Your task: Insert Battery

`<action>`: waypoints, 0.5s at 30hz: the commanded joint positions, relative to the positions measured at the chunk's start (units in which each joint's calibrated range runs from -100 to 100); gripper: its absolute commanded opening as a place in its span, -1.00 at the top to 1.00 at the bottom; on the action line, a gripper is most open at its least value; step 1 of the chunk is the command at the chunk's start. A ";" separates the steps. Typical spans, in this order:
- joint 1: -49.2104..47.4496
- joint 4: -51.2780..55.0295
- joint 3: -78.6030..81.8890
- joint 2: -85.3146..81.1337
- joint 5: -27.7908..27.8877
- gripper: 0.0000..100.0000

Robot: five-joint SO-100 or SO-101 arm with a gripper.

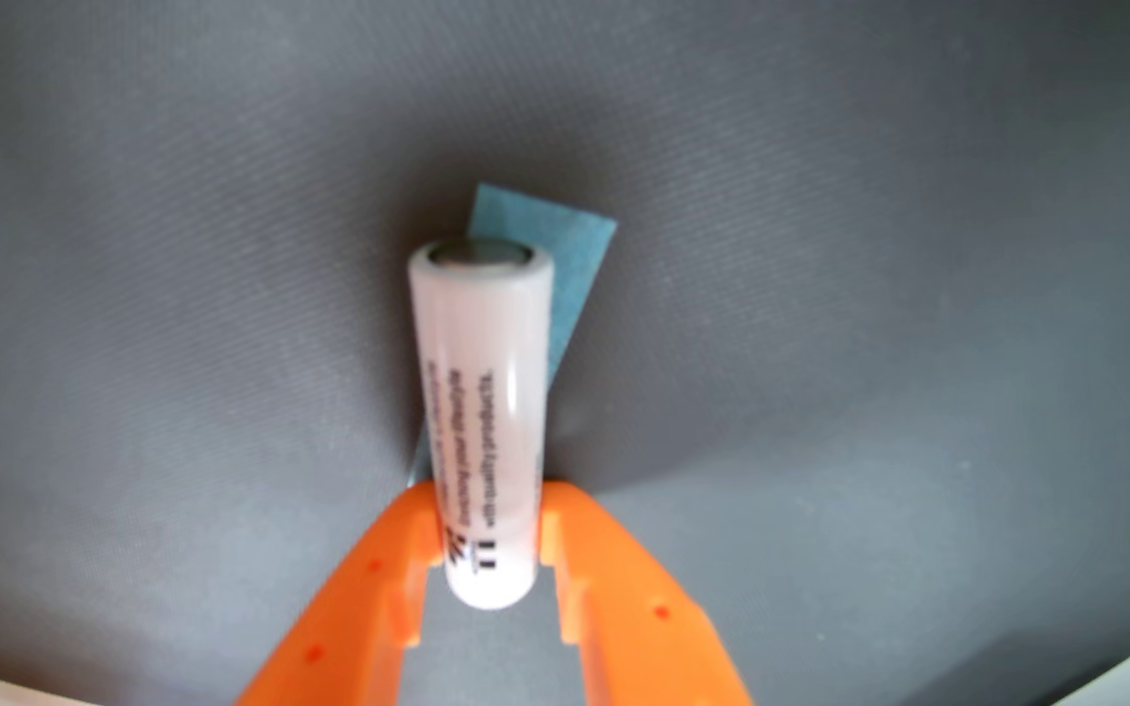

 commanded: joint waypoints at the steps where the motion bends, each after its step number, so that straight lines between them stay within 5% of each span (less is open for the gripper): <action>1: 0.34 0.30 0.26 -0.28 -0.12 0.96; 15: 0.34 8.77 -2.89 -7.20 -2.39 0.97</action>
